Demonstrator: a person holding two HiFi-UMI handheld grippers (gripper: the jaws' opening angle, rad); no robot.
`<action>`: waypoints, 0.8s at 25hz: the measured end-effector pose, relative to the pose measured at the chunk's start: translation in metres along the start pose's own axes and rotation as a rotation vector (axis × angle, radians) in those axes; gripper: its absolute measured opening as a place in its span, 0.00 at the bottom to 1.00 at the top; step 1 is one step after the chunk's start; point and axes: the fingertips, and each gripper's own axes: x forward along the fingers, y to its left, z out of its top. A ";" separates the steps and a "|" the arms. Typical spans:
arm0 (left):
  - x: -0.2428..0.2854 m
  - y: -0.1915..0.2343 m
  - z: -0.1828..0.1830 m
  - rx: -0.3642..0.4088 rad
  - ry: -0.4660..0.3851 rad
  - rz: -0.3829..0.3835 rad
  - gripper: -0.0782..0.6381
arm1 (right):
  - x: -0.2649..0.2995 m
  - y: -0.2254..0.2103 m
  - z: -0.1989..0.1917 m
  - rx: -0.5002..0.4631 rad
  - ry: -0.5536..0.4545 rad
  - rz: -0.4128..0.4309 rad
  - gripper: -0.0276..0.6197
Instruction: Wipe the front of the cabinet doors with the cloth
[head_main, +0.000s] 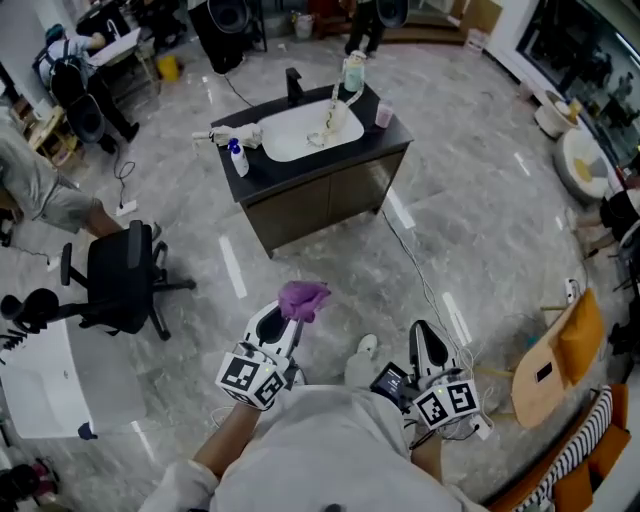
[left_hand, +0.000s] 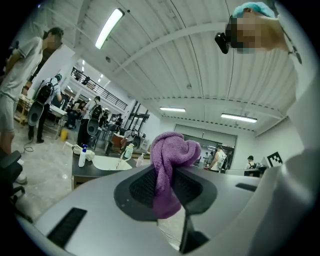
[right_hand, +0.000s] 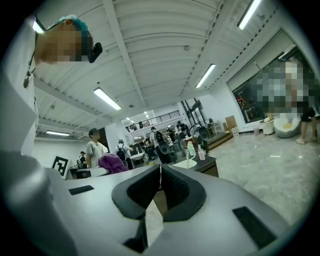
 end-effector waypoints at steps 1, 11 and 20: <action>0.011 0.000 0.002 0.007 -0.010 0.027 0.22 | 0.011 -0.012 0.003 -0.002 0.009 0.030 0.09; 0.099 -0.032 0.012 -0.013 -0.092 0.234 0.22 | 0.085 -0.120 0.053 -0.072 0.081 0.258 0.09; 0.136 -0.001 0.015 -0.002 -0.114 0.359 0.22 | 0.152 -0.148 0.062 -0.073 0.125 0.346 0.09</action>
